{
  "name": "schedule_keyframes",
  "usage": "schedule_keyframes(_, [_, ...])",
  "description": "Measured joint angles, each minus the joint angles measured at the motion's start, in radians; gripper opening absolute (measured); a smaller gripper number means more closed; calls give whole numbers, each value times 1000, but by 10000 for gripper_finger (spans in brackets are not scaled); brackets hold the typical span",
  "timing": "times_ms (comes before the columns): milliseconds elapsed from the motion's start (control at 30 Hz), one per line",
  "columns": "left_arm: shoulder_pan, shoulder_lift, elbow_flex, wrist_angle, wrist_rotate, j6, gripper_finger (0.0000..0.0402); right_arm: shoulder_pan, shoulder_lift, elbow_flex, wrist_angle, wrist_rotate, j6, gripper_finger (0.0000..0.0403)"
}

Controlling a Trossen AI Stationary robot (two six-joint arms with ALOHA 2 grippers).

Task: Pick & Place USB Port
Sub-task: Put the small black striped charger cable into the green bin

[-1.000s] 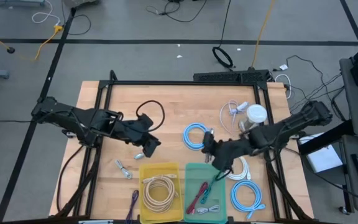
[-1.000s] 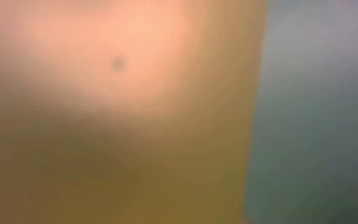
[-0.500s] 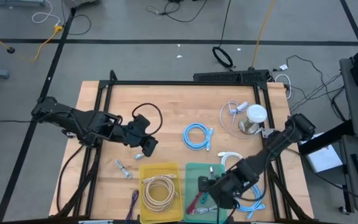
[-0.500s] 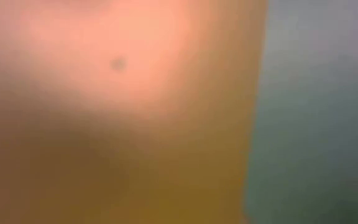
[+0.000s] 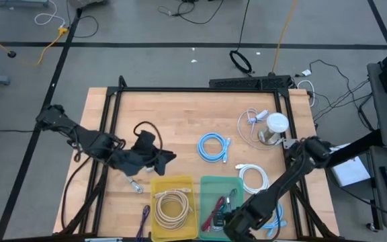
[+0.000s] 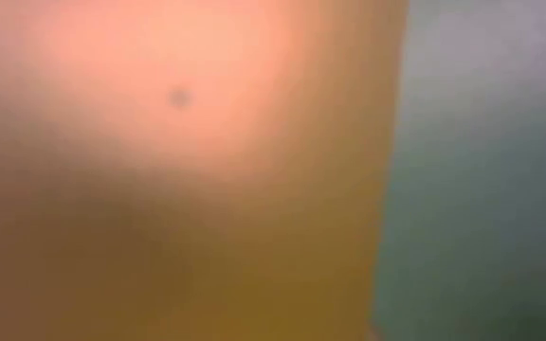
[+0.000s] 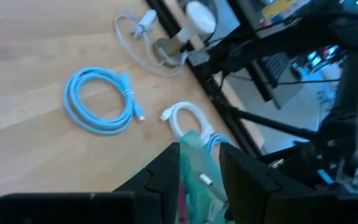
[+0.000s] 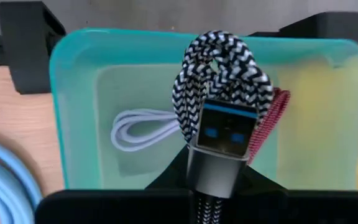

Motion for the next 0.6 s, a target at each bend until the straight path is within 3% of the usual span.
schedule_keyframes(133, [-37,6,0,25,-62,-15,115,-10,26,0,-37,-1,-1,6])
schedule_keyframes(467, [-60,38,0,20,-73,-57,115,-78,36,-1,-171,-4,7,7])
schedule_keyframes(600, [-60,42,0,18,-66,-62,115,-95,36,-1,-180,-26,114,48])
